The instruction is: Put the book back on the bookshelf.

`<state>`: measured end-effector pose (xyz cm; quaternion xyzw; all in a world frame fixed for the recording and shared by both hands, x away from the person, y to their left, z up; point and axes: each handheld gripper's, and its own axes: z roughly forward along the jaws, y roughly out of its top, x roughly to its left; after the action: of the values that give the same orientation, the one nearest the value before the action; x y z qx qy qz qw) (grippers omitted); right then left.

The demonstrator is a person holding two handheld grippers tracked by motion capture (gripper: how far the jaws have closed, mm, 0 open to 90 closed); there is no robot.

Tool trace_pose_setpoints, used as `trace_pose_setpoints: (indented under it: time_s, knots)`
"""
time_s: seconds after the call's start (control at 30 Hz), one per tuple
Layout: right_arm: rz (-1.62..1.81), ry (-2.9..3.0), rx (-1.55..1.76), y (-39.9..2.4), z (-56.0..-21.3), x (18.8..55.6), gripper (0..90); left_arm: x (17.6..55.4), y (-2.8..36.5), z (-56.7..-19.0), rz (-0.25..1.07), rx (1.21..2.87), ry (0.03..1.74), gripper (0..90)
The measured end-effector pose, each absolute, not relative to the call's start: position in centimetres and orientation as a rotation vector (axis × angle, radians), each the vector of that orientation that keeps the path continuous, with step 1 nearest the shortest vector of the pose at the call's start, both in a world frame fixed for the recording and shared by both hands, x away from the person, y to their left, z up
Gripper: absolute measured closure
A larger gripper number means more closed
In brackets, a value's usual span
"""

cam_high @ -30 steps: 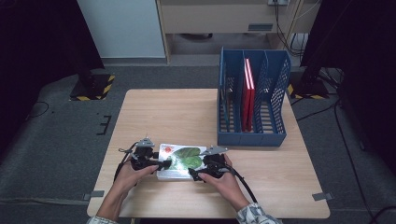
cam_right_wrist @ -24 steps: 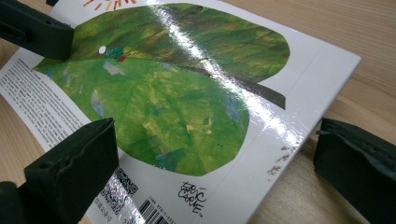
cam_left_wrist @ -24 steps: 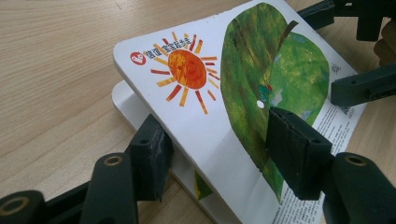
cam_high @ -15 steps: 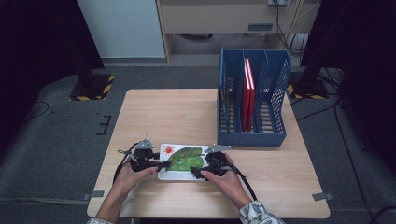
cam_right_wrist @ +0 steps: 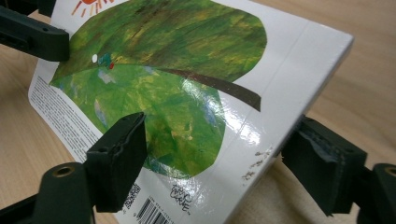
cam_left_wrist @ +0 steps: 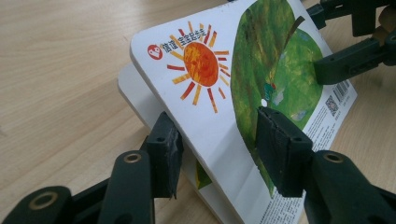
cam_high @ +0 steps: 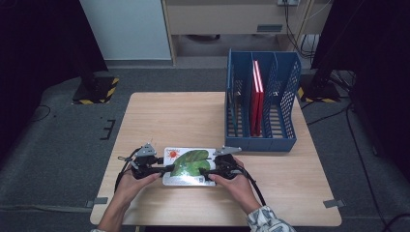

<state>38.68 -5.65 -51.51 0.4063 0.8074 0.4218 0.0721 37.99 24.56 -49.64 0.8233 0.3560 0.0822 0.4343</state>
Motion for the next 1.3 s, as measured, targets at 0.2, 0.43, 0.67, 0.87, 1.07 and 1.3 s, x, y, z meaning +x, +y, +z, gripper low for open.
trace_pose_setpoints:
  time_s: [0.2, 0.43, 0.67, 0.87, 1.07, 1.3]
  knots:
    - [1.255, 2.401, 1.183, -5.6, -50.5, 39.1, 30.6, 38.1, 24.9, -49.2, 0.245, 2.039, 0.893, 56.6]
    - [1.217, 2.33, 1.131, -5.5, -49.0, 39.8, 39.9, 38.9, 23.9, -48.4, 0.444, 2.047, 0.832, 58.5]
    - [1.235, 2.305, 1.101, -5.6, -48.2, 40.1, 42.0, 39.1, 23.8, -48.4, 0.457, 2.022, 0.838, 62.0]
    - [1.27, 2.312, 1.063, -5.9, -48.1, 38.9, 43.3, 38.0, 24.0, -48.4, 0.42, 1.989, 0.879, 59.8]
    - [1.284, 2.336, 0.999, -5.9, -47.8, 37.3, 43.0, 37.0, 24.0, -49.0, 0.409, 1.98, 0.919, 56.1]
    - [1.28, 2.354, 0.949, -5.4, -47.7, 35.9, 43.6, 36.9, 24.2, -49.3, 0.417, 1.976, 0.952, 50.1]
